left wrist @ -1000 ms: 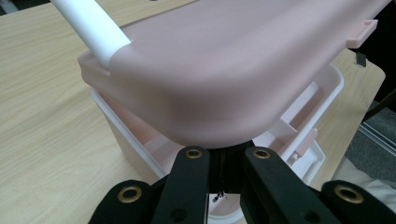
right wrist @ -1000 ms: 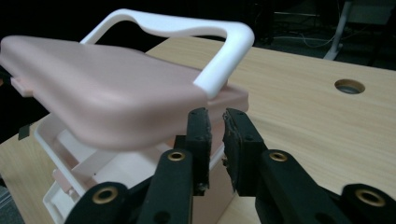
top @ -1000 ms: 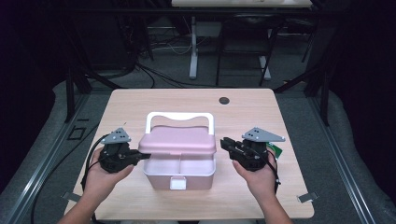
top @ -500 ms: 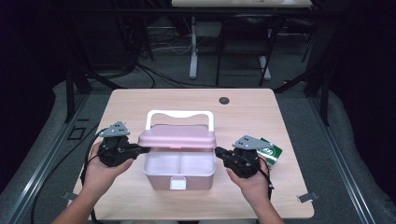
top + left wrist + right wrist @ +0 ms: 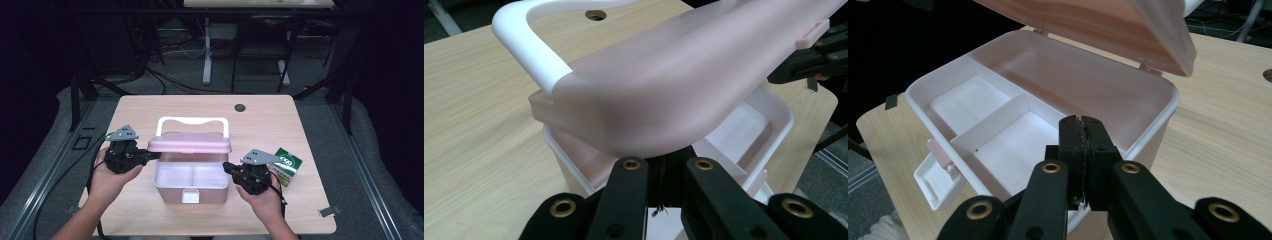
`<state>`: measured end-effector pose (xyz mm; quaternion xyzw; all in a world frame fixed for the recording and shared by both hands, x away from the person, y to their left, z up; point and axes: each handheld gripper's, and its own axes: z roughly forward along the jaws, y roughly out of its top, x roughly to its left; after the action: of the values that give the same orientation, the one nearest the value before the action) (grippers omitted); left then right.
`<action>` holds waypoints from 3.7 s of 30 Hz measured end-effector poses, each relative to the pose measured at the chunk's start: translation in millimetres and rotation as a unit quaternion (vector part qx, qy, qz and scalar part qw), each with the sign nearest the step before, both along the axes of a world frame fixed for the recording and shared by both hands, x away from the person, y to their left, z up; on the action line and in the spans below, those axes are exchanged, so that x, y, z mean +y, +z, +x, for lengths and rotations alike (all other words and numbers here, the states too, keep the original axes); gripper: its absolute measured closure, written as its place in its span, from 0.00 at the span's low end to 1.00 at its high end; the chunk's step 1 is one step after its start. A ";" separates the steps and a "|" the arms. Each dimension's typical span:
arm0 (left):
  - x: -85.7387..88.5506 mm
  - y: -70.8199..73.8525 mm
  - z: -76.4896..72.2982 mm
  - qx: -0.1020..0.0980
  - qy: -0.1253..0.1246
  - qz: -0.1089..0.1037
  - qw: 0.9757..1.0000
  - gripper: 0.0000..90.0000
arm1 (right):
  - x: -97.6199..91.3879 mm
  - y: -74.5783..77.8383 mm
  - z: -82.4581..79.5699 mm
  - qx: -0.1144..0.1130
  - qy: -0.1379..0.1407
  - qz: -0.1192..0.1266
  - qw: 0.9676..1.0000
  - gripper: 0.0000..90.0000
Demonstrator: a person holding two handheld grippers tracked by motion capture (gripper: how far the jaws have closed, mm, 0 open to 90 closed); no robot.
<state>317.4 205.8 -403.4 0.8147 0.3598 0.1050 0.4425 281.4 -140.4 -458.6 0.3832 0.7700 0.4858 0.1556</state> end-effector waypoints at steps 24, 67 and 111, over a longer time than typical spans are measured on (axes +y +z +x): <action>-1.7 15.1 16.1 -0.007 0.013 -0.003 1.000 1.00 | 10.0 -14.8 -5.9 0.012 0.020 -0.008 1.000 0.98; -13.5 45.2 71.7 -0.016 0.065 -0.001 0.998 1.00 | 15.8 -25.2 -12.7 0.020 0.033 -0.023 0.999 1.00; -15.7 47.0 87.1 -0.001 0.038 0.033 0.999 0.78 | 16.7 -29.2 -13.1 0.014 0.034 -0.015 0.999 1.00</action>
<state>404.4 190.0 -356.5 0.8142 0.3864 0.1347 0.4118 268.3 -123.8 -487.8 0.3611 0.7920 0.4738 0.1339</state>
